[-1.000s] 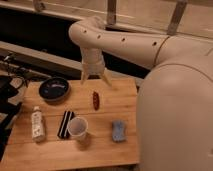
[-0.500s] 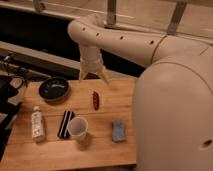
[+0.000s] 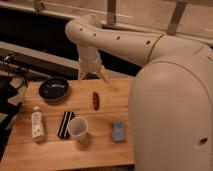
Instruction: Place the pepper in the ceramic cup
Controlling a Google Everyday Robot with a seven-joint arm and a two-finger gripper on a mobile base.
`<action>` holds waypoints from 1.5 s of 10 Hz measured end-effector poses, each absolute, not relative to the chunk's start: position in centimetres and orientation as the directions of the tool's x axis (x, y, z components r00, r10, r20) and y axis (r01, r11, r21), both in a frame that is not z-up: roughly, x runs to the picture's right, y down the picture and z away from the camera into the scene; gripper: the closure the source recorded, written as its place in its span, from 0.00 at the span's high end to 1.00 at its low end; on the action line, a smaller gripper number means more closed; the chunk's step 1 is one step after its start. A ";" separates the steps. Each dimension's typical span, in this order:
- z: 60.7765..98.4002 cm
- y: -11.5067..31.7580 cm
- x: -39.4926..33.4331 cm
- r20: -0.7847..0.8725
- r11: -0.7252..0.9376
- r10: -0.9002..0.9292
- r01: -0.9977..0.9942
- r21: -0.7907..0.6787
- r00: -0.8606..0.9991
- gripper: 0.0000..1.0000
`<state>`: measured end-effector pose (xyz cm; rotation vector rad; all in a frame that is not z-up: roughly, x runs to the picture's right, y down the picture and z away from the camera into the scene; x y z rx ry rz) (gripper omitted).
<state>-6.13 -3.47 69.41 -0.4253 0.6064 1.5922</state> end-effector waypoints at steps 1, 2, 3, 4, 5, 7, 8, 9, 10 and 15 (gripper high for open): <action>70.1 -2.9 -7.1 -0.560 -0.030 0.821 -0.989 0.143 -0.105 0.80; 70.6 -2.3 -7.8 -0.535 -0.021 0.839 -0.989 0.147 -0.098 0.80; 71.0 -1.8 -8.0 -0.523 -0.022 0.847 -0.988 0.150 -0.098 0.80; 71.3 -1.7 -8.1 -0.521 -0.029 0.847 -0.989 0.145 -0.101 0.80; 71.6 -1.5 -8.1 -0.525 -0.038 0.844 -0.989 0.141 -0.107 0.80; 72.7 -1.1 -8.0 -0.539 -0.055 0.834 -0.990 0.133 -0.119 0.80; 73.2 -0.9 -8.0 -0.552 -0.072 0.824 -0.990 0.123 -0.128 0.80; 73.8 -0.9 -7.7 -0.557 -0.085 0.819 -0.989 0.120 -0.138 0.80; 74.3 -0.8 -7.4 -0.563 -0.100 0.812 -0.988 0.121 -0.151 0.80; 76.0 -0.8 -7.0 -0.599 -0.171 0.775 -0.979 0.108 -0.202 0.80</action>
